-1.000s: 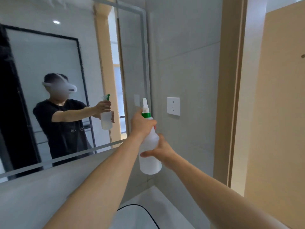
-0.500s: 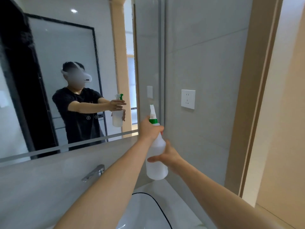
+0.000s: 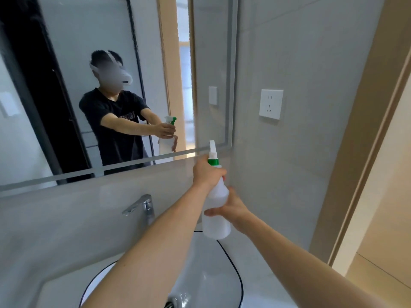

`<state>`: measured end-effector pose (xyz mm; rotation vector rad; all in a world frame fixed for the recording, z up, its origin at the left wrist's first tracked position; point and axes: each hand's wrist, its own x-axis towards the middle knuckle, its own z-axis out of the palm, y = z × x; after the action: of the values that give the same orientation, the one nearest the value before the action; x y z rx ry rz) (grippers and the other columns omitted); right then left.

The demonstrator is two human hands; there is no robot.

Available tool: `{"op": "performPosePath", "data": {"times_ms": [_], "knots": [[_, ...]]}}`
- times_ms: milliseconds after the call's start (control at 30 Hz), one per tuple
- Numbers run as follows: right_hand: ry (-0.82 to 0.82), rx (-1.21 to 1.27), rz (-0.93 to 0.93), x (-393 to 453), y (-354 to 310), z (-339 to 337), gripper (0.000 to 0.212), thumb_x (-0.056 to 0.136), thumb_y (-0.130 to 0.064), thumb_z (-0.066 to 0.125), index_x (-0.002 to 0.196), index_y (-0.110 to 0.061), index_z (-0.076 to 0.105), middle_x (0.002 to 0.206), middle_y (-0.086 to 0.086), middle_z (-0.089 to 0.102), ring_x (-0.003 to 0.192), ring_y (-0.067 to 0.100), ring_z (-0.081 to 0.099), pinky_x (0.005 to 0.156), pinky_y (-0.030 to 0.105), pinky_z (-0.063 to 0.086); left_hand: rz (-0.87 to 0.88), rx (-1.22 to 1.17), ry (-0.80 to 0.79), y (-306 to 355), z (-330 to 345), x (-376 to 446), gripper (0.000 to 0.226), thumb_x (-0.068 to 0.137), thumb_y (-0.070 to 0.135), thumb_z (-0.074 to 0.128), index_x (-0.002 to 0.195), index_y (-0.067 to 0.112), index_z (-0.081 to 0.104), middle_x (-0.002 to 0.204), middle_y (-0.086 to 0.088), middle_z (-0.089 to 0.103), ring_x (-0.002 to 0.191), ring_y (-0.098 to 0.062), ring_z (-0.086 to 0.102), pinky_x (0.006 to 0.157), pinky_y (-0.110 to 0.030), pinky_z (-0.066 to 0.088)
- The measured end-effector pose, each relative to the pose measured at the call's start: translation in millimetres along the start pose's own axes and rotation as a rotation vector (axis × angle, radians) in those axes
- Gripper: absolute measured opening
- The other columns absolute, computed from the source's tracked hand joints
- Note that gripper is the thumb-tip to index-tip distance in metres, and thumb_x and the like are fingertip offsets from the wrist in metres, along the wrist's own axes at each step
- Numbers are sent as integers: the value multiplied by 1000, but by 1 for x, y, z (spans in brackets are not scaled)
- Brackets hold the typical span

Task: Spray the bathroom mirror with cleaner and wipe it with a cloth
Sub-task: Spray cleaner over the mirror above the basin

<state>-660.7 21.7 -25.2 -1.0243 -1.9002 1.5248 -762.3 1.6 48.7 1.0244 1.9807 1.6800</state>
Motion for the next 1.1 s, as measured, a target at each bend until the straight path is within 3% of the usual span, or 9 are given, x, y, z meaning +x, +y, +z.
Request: {"op": "performPosePath", "data": {"times_ms": [133,267,367,567,667,733,833,967,1100], "knots": [[-3,-2,-2,2,5,2,90,47,-19,90,122,-23,41,115,3,61,106,26,61,92,53,52,-3,5,18,-6,0,-1,36,59,4,77,78,24,54,81,-5,63,84,-34,67,76,-47,61],[-19,-31,-24,7,-4,5,87,52,-17,91,122,-25,39,114,1,59,105,25,59,87,48,51,22,-8,45,-2,-8,1,42,61,4,76,99,14,59,94,-13,66,90,-34,66,80,-47,60],[-25,-50,-76,13,-21,11,85,53,-18,91,121,-26,39,113,0,58,103,22,58,82,43,49,78,10,79,11,-23,6,46,62,4,77,104,14,60,92,-8,66,89,-30,64,77,-41,59],[-43,-102,-203,26,-73,30,96,49,-26,92,127,-28,37,116,-1,56,109,26,55,94,51,49,194,-3,151,52,-67,12,47,67,4,77,108,18,57,89,0,62,85,-21,61,65,-25,48],[-70,-80,-253,27,-96,42,96,47,-29,92,125,-32,36,110,-9,54,101,18,56,79,38,49,204,-22,178,68,-90,14,49,64,4,75,108,13,56,95,-11,63,92,-33,65,78,-46,58],[-93,-81,-275,25,-105,51,93,50,-29,93,122,-37,34,107,-13,52,95,13,54,68,30,43,204,-29,196,72,-104,12,46,62,3,74,103,13,57,102,-17,62,97,-37,64,83,-52,56],[-115,-95,-293,21,-108,67,93,49,-31,91,121,-39,33,110,-10,53,100,15,54,76,36,44,200,-9,246,67,-121,10,43,61,2,77,98,13,59,103,-11,63,93,-30,63,82,-47,57],[-149,-106,-320,15,-110,87,94,50,-27,91,122,-39,33,114,-6,54,106,21,54,86,42,47,181,-35,278,59,-141,2,40,63,1,77,91,23,57,88,-1,62,79,-19,62,68,-34,57],[-171,-138,-341,10,-117,108,89,56,-24,92,123,-32,34,115,-2,54,110,26,53,93,47,48,180,-29,302,54,-165,-3,46,69,3,77,106,23,58,95,-4,66,89,-24,68,78,-38,60]]}}
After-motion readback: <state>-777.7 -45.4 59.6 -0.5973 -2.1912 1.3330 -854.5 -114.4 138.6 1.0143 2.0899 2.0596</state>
